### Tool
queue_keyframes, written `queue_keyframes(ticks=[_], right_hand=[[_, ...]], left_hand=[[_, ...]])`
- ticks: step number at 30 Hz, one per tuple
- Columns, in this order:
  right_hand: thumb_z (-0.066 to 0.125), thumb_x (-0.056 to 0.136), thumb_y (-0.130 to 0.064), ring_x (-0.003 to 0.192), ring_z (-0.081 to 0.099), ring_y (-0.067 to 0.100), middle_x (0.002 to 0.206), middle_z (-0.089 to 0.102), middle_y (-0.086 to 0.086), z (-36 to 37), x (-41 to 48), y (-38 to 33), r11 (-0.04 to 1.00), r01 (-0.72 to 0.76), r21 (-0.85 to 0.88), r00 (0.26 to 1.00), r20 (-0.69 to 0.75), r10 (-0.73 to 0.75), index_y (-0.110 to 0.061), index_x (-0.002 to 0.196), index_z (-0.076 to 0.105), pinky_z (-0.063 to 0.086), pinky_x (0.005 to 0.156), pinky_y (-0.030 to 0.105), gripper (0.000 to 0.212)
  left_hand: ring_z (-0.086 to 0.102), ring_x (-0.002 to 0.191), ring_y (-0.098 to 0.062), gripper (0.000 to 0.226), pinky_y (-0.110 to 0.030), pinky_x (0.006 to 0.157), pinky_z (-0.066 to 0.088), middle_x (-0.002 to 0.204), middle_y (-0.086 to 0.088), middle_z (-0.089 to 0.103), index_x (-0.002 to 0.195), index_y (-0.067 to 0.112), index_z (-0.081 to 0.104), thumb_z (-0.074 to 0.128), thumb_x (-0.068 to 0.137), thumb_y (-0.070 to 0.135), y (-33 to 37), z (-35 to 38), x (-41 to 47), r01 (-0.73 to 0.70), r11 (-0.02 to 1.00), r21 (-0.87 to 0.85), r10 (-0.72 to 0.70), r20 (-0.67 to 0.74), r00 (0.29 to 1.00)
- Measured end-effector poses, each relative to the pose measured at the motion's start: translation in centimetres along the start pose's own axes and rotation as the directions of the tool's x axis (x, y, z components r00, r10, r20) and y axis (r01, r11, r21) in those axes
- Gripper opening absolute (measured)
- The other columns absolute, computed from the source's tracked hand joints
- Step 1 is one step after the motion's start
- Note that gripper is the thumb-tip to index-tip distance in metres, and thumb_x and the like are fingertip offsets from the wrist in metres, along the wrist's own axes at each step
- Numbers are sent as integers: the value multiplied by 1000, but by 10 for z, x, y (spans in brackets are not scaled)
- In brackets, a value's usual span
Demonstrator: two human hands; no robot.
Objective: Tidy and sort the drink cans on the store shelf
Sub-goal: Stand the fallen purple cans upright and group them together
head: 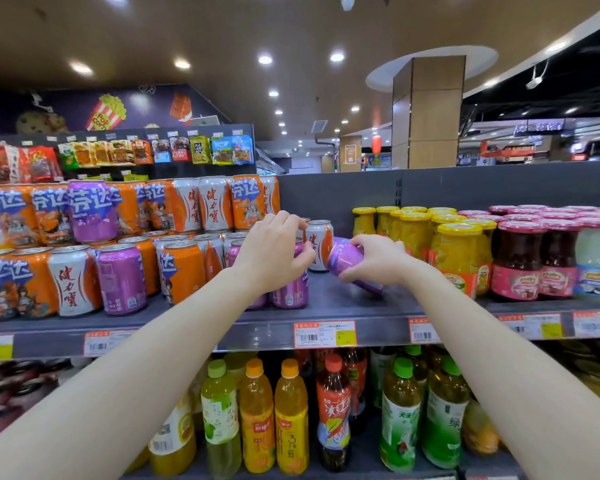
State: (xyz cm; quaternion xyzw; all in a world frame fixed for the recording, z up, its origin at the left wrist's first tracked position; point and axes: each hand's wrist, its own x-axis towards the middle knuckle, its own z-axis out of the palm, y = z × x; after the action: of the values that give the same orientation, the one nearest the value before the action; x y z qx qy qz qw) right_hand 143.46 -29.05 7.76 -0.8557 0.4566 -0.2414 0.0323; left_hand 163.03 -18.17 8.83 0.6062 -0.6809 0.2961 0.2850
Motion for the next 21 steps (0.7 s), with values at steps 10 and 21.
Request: queue_keyframes(ticks=[10,21], right_hand=[[93,71,-27,100,71,15,106,73,-1,8,-5,-3,680,-47,732,999,29,37,-18,115,62,61,82,33,55],[56,78,8,107,66,27,112,72,15,2,25,9,496,-157,854,976,210,-52,-6,111,69,45,110,50,38]], left_hand=[[63,107,-20,63,-42,89,54,122,-1,63,138,20,52,58,88,58,6,-1,17,12,998,-64,0,188,982],[64,101,-11,68,-37,93,54,111,10,65,136,40,50,70,78,70,3,-9,58,159,977,-140,-51,574,817]])
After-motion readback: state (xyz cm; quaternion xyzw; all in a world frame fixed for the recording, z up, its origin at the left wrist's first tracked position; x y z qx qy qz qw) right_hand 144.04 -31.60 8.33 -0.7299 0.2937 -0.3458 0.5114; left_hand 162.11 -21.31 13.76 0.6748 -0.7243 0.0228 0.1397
